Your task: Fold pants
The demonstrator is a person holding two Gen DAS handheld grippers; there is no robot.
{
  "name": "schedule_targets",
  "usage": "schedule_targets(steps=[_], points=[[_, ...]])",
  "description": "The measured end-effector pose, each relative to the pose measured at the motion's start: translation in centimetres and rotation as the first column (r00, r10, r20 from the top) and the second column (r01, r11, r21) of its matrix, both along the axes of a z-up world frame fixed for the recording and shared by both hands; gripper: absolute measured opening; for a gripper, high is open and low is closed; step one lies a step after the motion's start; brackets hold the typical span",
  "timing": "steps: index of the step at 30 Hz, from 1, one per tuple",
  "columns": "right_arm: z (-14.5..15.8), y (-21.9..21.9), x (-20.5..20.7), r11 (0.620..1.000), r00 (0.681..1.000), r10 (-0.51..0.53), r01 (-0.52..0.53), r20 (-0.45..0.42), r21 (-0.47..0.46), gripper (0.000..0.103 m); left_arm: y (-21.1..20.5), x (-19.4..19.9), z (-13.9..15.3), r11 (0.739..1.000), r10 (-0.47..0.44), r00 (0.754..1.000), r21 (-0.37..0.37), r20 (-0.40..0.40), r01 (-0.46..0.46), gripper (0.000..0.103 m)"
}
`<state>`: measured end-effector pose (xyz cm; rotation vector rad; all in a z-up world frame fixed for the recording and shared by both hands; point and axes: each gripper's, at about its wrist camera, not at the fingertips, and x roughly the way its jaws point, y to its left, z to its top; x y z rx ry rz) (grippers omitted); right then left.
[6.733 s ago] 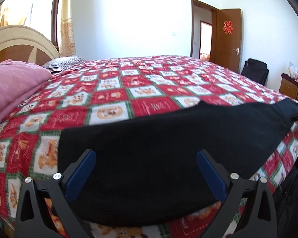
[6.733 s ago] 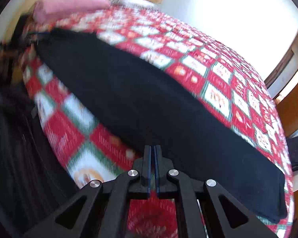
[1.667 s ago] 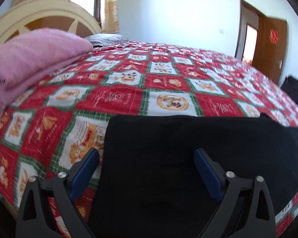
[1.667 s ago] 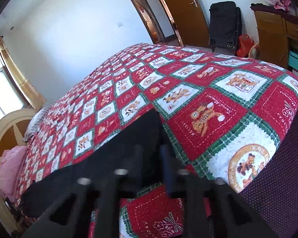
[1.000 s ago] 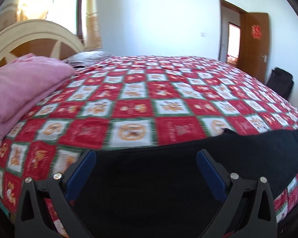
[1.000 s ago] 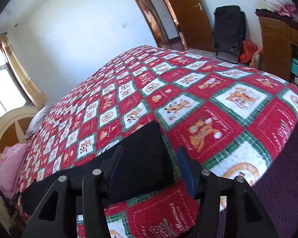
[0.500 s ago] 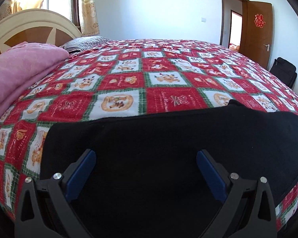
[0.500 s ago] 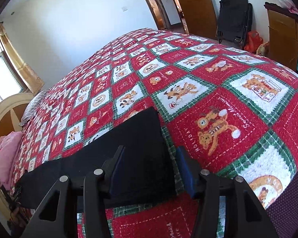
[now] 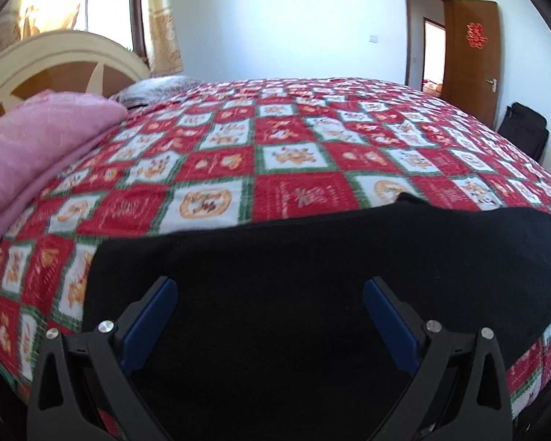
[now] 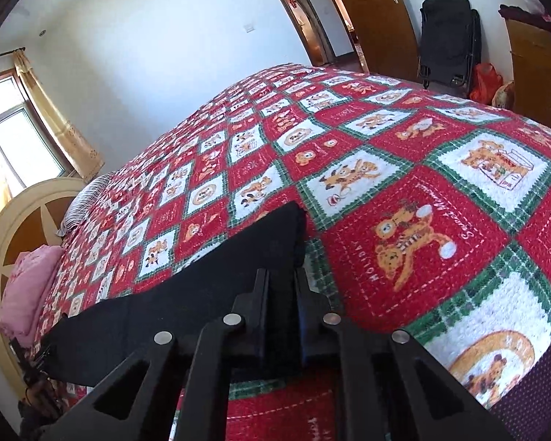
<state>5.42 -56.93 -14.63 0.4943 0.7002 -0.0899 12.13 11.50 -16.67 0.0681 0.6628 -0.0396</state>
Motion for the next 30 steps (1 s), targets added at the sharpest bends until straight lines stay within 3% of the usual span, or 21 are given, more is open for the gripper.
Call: schedule_targets(steps=[3, 8, 14, 20, 30], points=[[1.4, 1.2, -0.4, 1.000, 0.999, 0.002, -0.001, 0.036, -0.020, 0.012, -0.6, -0.4, 1.5, 1.000, -0.023, 1.000, 0.011, 0.018, 0.023, 0.103], [5.3, 5.3, -1.0, 0.989, 0.992, 0.062, -0.045, 0.110, -0.144, 0.012, -2.4, -1.0, 4.4, 0.990, -0.111, 0.993, -0.085, 0.035, 0.113, 0.103], [7.5, 10.9, -0.6, 0.968, 0.976, 0.166, -0.134, 0.141, -0.212, 0.012, -6.4, 0.2, 6.3, 0.949, -0.245, 0.969, -0.210, -0.020, 0.235, 0.103], [6.7, 17.7, 1.1, 0.938, 0.947, 0.295, -0.262, 0.129, -0.225, 0.012, -10.8, 1.2, 6.4, 0.904, -0.352, 0.935, -0.275, -0.044, 0.327, 0.103], [0.6, 26.9, 4.2, 0.861, 0.885, 0.466, -0.454, -0.003, -0.231, 0.012, -16.9, 1.7, 5.2, 0.855, -0.470, 0.879, -0.291, -0.081, 0.430, 0.103]])
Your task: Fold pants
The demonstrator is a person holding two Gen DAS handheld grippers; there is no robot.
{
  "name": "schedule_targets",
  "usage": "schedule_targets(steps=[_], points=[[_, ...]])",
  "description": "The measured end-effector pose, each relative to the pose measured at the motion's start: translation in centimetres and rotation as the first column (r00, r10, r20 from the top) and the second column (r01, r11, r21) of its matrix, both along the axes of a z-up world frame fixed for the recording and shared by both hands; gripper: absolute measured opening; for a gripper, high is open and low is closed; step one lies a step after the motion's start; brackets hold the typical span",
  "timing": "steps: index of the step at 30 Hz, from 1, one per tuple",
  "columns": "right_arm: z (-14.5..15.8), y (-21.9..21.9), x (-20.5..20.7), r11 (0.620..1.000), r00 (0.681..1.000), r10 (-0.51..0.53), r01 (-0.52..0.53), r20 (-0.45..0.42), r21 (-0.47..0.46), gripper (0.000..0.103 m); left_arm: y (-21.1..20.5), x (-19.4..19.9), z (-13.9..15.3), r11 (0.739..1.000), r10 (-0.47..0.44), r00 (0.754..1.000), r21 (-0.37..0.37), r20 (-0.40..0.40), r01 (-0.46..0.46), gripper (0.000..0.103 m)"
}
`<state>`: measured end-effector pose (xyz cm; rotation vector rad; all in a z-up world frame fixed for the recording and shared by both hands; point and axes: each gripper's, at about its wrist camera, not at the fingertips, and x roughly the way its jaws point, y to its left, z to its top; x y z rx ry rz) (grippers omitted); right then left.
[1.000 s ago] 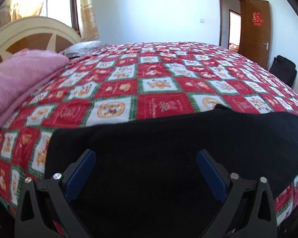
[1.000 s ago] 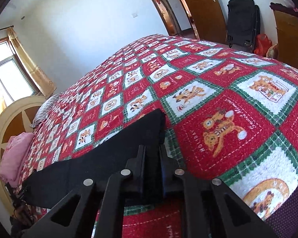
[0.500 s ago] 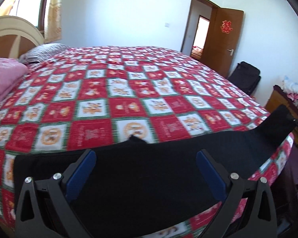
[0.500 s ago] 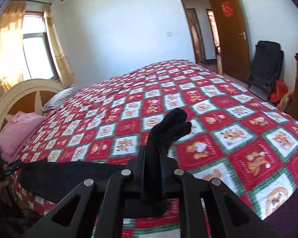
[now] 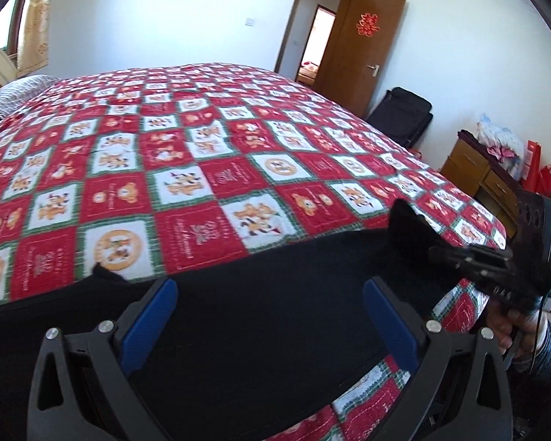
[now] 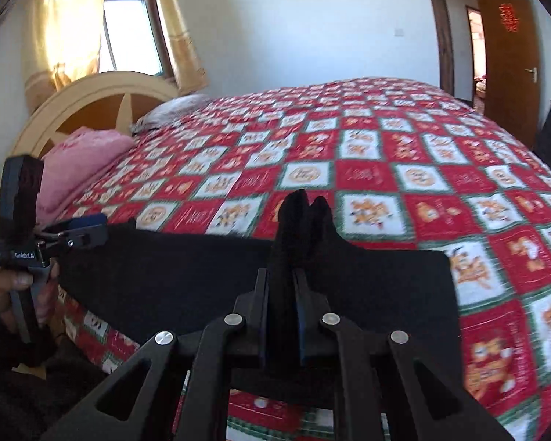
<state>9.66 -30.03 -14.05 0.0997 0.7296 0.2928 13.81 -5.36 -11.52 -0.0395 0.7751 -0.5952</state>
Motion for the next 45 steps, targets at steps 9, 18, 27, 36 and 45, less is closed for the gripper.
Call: schedule_targets(steps=[9, 18, 27, 36, 45], points=[[-4.7, 1.4, 2.1, 0.998, 0.992, 0.056, -0.052, -0.113, 0.036, 0.018, -4.6, 1.3, -2.3, 0.997, -0.079, 0.993, -0.033, -0.085, 0.077, 0.103], [-0.8, -4.8, -1.1, 0.982, 0.998, 0.023, -0.010, -0.065, 0.189, 0.039, -8.9, 2.3, -3.3, 0.987, -0.153, 0.971, -0.074, -0.185, 0.142, 0.101], [-3.4, -9.6, -1.1, 0.946, 0.983, -0.181, 0.186, -0.044, 0.265, 0.039, -13.1, 2.1, -4.1, 0.983, -0.184, 0.955, -0.054, -0.231, 0.177, 0.082], [-1.4, -9.0, -2.4, 0.960, 0.967, -0.207, 0.172, 0.147, 0.219, 0.066, -14.2, 2.1, -4.4, 0.987, -0.142, 0.967, 0.040, -0.213, 0.154, 0.018], [-2.1, -12.2, -2.1, 0.909, 0.938, -0.334, 0.296, 0.092, 0.292, 0.068, -12.7, 0.5, -1.9, 0.990, -0.140, 0.976, -0.010, -0.167, 0.141, 0.014]])
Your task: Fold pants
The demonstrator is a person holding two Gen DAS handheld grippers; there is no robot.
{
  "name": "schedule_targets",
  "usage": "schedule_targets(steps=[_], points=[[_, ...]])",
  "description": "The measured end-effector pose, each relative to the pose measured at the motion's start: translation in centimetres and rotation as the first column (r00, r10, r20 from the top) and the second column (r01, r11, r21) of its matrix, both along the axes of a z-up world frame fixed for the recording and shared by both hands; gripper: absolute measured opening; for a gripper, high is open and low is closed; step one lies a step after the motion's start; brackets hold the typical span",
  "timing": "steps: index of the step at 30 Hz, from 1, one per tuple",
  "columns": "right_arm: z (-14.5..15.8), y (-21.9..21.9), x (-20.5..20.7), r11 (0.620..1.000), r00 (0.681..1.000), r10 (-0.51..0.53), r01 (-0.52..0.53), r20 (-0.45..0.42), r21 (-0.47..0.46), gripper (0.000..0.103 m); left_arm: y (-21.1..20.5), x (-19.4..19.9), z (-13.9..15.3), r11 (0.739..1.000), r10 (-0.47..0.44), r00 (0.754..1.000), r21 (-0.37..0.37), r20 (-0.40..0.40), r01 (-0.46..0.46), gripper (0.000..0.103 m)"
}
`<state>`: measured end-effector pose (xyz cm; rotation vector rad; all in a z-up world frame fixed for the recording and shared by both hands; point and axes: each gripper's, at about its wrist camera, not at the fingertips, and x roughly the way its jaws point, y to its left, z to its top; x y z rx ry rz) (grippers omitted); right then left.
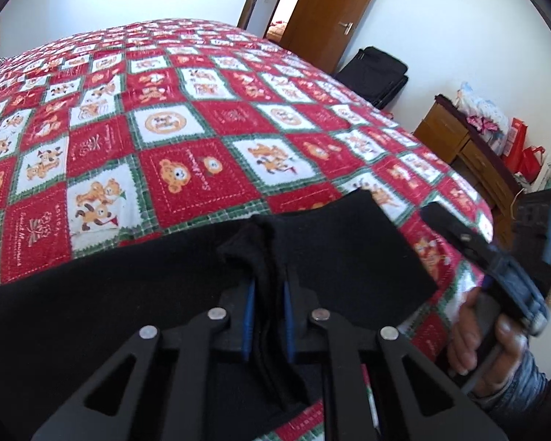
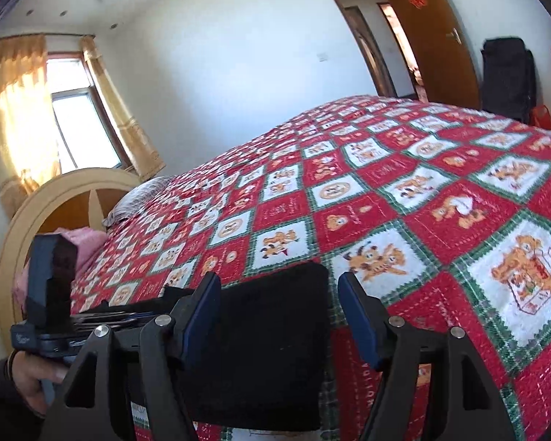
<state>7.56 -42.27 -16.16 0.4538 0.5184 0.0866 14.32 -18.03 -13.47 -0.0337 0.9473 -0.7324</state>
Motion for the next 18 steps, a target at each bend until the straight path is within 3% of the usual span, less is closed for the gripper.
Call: schedule_targets(steps=[6, 18], points=[[-0.2, 0.1, 0.1, 1.000, 1.000, 0.009, -0.009, -0.013, 0.000, 0.068, 3.6, 0.3, 1.5, 0.995, 0.060, 0.997, -0.082, -0.058, -0.064, 0.014], [0.0, 3.4, 0.2, 0.987, 0.994, 0.107, -0.108, -0.017, -0.118, 0.068, 8.6, 1.4, 0.2, 0.974, 0.172, 0.974, -0.122, -0.149, -0.191, 0.014]])
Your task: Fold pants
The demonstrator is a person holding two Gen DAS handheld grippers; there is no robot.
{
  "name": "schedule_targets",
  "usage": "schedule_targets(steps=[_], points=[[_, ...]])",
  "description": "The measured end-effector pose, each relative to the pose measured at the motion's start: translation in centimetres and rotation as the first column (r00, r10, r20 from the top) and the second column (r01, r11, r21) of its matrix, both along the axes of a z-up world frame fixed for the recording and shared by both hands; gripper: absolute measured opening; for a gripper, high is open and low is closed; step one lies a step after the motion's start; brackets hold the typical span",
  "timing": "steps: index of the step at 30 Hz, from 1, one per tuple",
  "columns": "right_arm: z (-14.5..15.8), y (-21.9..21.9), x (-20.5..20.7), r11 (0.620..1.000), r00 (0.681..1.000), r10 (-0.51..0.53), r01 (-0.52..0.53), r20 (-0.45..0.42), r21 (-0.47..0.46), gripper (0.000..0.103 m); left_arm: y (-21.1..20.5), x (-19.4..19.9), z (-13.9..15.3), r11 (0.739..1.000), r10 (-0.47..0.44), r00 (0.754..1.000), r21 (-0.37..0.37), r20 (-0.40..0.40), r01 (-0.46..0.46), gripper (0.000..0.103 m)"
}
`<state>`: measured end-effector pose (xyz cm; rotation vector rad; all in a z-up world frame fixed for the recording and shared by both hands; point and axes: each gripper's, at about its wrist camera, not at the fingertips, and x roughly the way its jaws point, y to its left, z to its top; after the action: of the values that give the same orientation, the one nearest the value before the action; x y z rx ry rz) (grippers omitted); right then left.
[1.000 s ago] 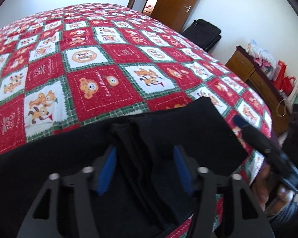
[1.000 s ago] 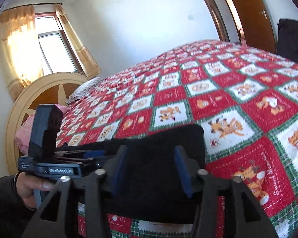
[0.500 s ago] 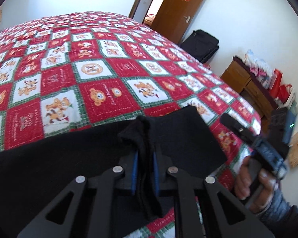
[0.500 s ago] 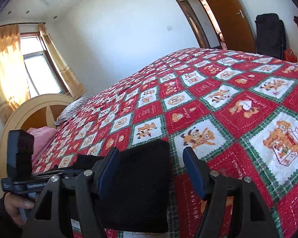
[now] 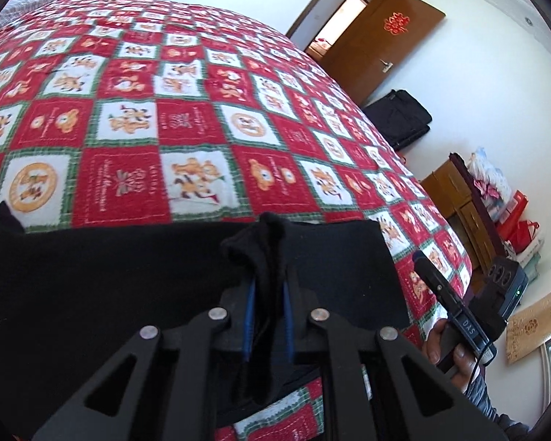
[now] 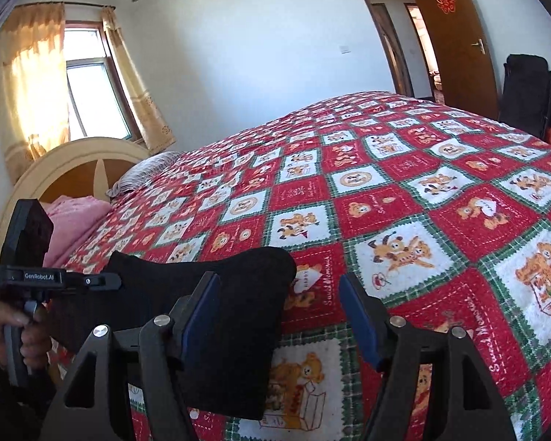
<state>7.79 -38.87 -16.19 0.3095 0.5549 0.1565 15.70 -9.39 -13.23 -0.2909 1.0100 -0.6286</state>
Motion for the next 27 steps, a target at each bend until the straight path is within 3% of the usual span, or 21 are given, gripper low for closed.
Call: schedule_targets(steps=[8, 12, 17, 20, 23, 27], points=[[0.1, 0.2, -0.1, 0.999, 0.999, 0.037, -0.037, 0.020, 0.018, 0.069, 2.4, 0.2, -0.6, 0.999, 0.044, 0.999, 0.013, -0.022, -0.044, 0.014], [0.4, 2.0, -0.3, 0.990, 0.990, 0.140, -0.140, 0.036, 0.002, 0.069, 3.8, 0.6, -1.5, 0.997, 0.082, 0.996, 0.020, -0.045, -0.081, 0.014], [0.6, 5.8, -1.2, 0.944, 0.944, 0.326, -0.322, 0.056, -0.072, 0.069, 4.4, 0.6, -3.0, 0.995, 0.093, 0.994, 0.029, -0.060, -0.091, 0.014], [-0.8, 7.6, -0.6, 0.920, 0.926, 0.377, -0.379, -0.035, -0.102, 0.069, 4.4, 0.7, -3.7, 0.995, 0.094, 0.994, 0.046, -0.054, -0.091, 0.015], [-3.2, 8.3, 0.9, 0.919, 0.919, 0.351, -0.375, -0.181, -0.122, 0.069, 4.3, 0.7, -4.3, 0.994, 0.094, 0.995, 0.060, -0.040, -0.091, 0.021], [-3.1, 8.1, 1.0, 0.920, 0.920, 0.352, -0.374, -0.174, -0.114, 0.069, 4.5, 0.3, -3.9, 0.994, 0.086, 0.996, 0.071, -0.004, -0.085, 0.027]])
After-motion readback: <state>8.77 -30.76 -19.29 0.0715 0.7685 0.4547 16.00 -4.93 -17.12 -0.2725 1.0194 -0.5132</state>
